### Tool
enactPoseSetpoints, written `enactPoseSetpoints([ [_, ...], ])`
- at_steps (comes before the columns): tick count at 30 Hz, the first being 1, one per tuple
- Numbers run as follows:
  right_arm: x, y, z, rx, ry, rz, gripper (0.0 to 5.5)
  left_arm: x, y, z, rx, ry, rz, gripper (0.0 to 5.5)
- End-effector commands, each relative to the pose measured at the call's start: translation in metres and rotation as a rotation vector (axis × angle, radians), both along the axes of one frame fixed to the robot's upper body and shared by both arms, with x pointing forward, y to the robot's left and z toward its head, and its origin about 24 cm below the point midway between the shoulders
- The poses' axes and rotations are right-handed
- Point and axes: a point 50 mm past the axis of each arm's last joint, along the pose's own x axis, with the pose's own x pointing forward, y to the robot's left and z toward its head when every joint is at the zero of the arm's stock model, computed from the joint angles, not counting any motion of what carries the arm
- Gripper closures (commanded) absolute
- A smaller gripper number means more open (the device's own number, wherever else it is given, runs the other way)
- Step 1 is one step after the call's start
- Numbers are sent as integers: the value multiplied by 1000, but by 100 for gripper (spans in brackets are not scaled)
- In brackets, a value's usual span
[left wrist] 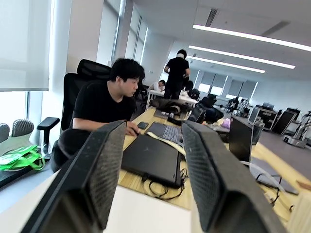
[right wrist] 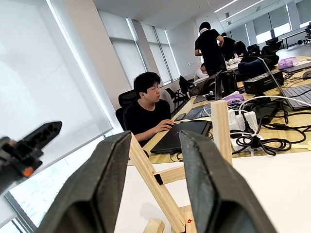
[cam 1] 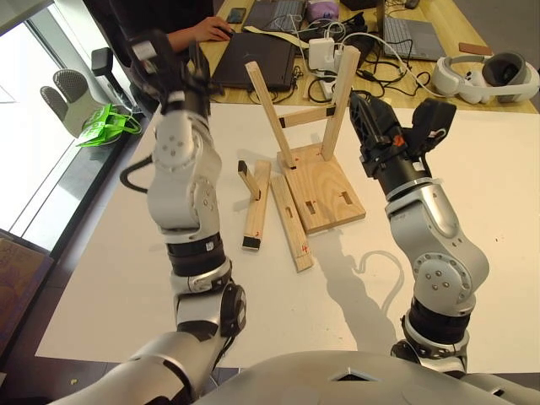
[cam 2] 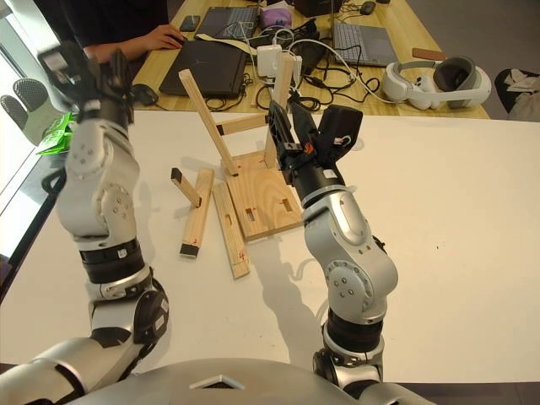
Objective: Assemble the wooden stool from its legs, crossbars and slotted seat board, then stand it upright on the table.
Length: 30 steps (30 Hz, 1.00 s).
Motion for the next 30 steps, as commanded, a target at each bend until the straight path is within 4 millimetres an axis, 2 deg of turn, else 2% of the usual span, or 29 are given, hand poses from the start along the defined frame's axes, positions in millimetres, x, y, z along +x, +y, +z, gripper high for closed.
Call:
enactPoseSetpoints([
  [1,1,1,3,7,-11,9,363,-3,-6,41,-38,-102,-44,341],
  [11,0,0,3,6,-12,4,363,-27,-16,93,-23,-240,-83,341],
  [13,0,0,3,6,-13,6,363,-28,-17,94,-18,-241,-88,341],
  [15,1,1,3,6,-13,9,363,-25,-18,82,-23,-195,-83,341],
  [17,1,1,4,4,-14,14,363,-19,-17,57,-41,-104,-72,341],
  [18,1,1,4,3,-13,16,363,-15,-18,33,-37,-8,-58,341],
  [20,1,0,3,2,-11,12,363,-2,-24,-59,-21,365,-40,341],
  [22,1,0,3,3,-10,11,363,-11,-40,-173,-47,811,-113,341],
  [23,1,1,4,3,-10,16,363,-20,-43,-205,-37,929,-128,341],
  [24,2,3,4,3,-10,26,363,-29,-43,-226,-67,1014,-115,341],
  [25,3,2,4,3,-11,28,363,-30,-40,-231,-54,1033,-95,341],
  [26,3,2,5,2,-12,27,363,-27,-37,-229,-43,1015,-85,341],
  [30,3,2,5,4,-14,23,363,-9,-22,-196,-2,860,-34,341],
])
